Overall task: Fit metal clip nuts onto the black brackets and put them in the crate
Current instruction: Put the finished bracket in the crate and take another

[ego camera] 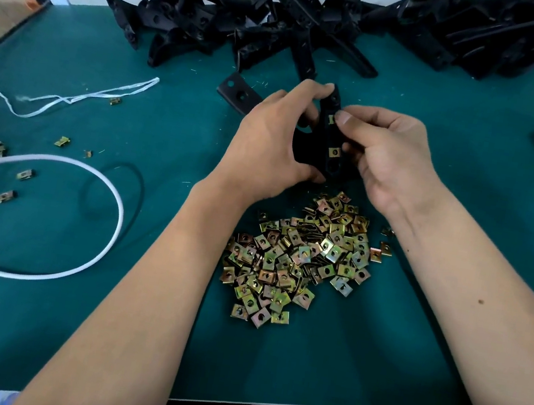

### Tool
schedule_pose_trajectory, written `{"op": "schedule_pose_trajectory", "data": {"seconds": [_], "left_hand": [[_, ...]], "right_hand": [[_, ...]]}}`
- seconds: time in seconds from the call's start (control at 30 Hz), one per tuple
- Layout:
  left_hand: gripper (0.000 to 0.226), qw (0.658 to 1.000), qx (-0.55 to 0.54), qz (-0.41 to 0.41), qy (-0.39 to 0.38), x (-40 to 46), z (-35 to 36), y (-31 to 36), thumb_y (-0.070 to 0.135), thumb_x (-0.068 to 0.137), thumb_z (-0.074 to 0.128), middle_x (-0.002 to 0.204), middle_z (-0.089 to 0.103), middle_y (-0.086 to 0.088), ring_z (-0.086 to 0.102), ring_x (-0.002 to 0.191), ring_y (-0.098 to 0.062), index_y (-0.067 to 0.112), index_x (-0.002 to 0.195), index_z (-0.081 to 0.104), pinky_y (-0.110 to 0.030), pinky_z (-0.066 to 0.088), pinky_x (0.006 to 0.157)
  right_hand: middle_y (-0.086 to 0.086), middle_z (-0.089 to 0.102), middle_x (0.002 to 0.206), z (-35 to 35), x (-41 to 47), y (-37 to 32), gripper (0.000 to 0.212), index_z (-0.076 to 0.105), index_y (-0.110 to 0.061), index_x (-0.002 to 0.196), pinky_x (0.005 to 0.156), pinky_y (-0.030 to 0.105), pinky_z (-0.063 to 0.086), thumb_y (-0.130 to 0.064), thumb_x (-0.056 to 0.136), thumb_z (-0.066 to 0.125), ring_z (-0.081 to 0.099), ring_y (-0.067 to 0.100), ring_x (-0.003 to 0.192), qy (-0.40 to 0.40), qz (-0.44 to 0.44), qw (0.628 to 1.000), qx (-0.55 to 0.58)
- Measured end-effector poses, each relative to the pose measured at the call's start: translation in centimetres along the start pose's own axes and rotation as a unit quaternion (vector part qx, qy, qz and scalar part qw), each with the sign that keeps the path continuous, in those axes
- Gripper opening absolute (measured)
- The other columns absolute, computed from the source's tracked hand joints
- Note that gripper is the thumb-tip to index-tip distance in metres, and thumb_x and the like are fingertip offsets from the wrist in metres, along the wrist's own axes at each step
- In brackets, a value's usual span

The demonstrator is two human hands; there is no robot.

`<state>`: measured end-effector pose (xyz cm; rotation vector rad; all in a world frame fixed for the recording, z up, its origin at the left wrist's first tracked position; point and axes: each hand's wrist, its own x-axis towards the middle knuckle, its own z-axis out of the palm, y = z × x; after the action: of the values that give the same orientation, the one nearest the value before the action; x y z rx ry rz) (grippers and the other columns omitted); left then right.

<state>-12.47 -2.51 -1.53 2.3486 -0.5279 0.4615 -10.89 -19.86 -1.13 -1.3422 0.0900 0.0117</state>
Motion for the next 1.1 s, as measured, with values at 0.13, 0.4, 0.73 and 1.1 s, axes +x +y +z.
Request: {"op": "schedule_pose_trajectory", "data": {"seconds": [0.13,0.4,0.73,1.1], "left_hand": [[0.101,1.000,-0.005,-0.011,0.006,0.0,0.2,0.4,0.029,0.056,0.098,0.108,0.063,0.007,0.060,0.106,-0.016,0.022,0.144,0.050,-0.041,0.050,0.095],[0.107,0.998,0.053,-0.014,0.014,0.1,-0.2,1.0,0.032,0.055,0.100,0.112,0.061,0.007,0.056,0.106,-0.012,0.024,0.148,0.047,-0.036,0.049,0.095],[0.091,0.969,0.173,0.060,0.167,1.2,1.7,4.3,0.011,0.067,0.088,0.119,0.066,-0.004,0.056,0.107,-0.029,0.006,0.147,0.044,-0.046,0.050,0.089],[0.068,0.960,0.220,0.123,0.121,2.9,2.2,11.1,0.009,0.078,0.073,0.108,0.066,-0.008,0.053,0.105,-0.034,0.000,0.139,0.045,-0.047,0.048,0.088]], "right_hand": [[0.012,0.072,0.085,0.0,-0.1,0.2,0.024,0.067,-0.009,0.100,0.084,0.042,0.062,0.000,0.082,0.081,0.071,0.026,0.084,0.004,-0.030,1.000,0.009],[0.000,0.078,0.083,-0.2,-0.1,-0.3,0.020,0.069,-0.014,0.104,0.079,0.030,0.059,-0.013,0.088,0.079,0.074,0.012,0.082,0.013,-0.113,0.983,-0.141],[-0.011,0.076,0.085,-1.1,-2.5,-2.5,0.019,0.080,-0.025,0.096,0.076,0.023,0.057,-0.030,0.079,0.084,0.070,0.002,0.079,0.057,-0.260,0.883,-0.387],[-0.014,0.076,0.083,-5.3,-5.4,-5.5,0.017,0.082,-0.027,0.099,0.074,0.020,0.054,-0.020,0.084,0.078,0.067,0.000,0.075,0.127,-0.299,0.867,-0.378]]}}
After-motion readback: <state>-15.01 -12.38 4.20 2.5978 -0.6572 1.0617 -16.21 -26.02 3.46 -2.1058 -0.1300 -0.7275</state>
